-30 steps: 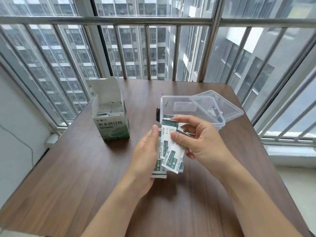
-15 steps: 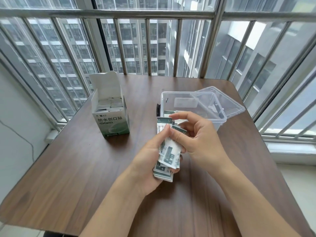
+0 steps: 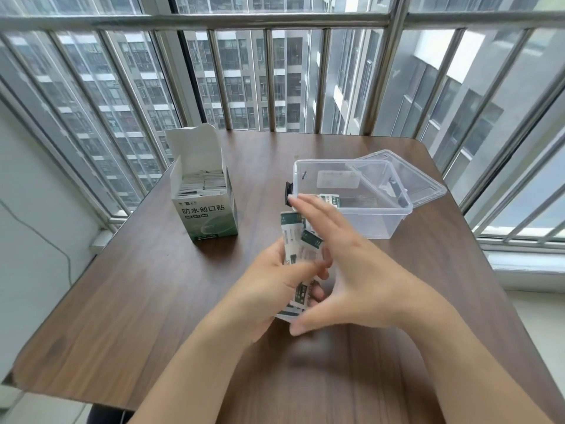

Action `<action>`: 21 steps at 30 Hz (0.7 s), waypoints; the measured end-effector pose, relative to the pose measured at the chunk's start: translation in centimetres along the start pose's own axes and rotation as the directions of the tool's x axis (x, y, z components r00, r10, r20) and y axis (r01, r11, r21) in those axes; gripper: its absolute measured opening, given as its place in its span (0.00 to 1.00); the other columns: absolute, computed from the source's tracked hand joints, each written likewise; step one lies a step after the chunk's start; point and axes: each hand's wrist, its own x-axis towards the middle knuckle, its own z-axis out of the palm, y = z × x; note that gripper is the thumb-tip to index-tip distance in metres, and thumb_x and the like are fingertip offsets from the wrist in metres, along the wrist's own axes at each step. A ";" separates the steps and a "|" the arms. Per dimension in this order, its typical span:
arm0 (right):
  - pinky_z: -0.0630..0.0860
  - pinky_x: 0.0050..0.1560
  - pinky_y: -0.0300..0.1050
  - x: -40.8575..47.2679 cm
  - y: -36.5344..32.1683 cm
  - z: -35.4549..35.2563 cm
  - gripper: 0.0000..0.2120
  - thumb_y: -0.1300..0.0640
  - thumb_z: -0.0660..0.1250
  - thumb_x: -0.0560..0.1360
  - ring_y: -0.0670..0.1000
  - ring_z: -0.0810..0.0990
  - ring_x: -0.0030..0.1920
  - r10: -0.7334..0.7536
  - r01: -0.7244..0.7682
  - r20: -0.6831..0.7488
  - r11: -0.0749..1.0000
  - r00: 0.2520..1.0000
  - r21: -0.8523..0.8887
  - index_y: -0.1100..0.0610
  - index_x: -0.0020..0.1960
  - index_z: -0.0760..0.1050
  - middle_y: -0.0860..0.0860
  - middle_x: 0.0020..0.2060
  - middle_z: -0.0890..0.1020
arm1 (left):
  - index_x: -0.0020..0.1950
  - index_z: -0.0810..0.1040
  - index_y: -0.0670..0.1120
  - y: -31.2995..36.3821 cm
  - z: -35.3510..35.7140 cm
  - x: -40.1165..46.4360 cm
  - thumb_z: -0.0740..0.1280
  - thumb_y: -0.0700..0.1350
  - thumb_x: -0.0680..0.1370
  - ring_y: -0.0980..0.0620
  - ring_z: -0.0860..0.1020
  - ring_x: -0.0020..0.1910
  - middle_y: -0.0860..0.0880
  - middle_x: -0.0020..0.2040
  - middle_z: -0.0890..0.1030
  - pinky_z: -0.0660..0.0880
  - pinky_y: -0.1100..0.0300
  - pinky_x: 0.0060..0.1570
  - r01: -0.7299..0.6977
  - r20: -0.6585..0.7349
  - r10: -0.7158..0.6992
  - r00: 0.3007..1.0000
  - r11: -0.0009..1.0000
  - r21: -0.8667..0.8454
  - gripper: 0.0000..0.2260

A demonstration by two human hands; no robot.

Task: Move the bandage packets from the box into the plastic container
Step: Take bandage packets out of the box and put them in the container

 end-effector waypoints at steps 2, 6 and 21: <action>0.75 0.63 0.42 0.2 -0.1 0.7 0.65 0.41 0.83 0.53 0.37 0.68 0.70 -0.017 0.022 0.031 0.988 0.999 -0.151 0.38 0.79 0.47 0.29 0.74 0.54 | 0.57 0.76 0.38 -0.1 0.1 -0.2 0.62 0.27 0.77 0.45 0.79 0.35 0.42 0.39 0.81 0.77 0.58 0.31 -0.016 0.005 0.016 1.000 0.998 0.064 0.11; 0.81 0.44 0.49 0.5 0.3 0.9 0.51 0.46 0.81 0.55 0.47 0.81 0.47 0.014 -0.019 -0.087 0.998 0.996 -0.056 0.40 0.72 0.60 0.32 0.62 0.66 | 0.61 0.75 0.39 0.2 0.0 -0.1 0.67 0.30 0.77 0.47 0.81 0.37 0.44 0.42 0.83 0.79 0.59 0.32 -0.007 0.004 0.007 1.000 0.999 -0.045 0.13; 0.79 0.56 0.42 0.9 0.9 1.9 0.55 0.56 0.84 0.58 0.41 0.75 0.62 -0.047 0.068 -0.101 0.973 0.994 0.220 0.44 0.78 0.59 0.38 0.65 0.71 | 0.73 0.62 0.58 -0.5 0.7 -0.5 0.69 0.37 0.78 0.50 0.85 0.54 0.49 0.57 0.85 0.82 0.55 0.46 -0.135 -0.079 0.126 0.989 0.983 -0.122 0.30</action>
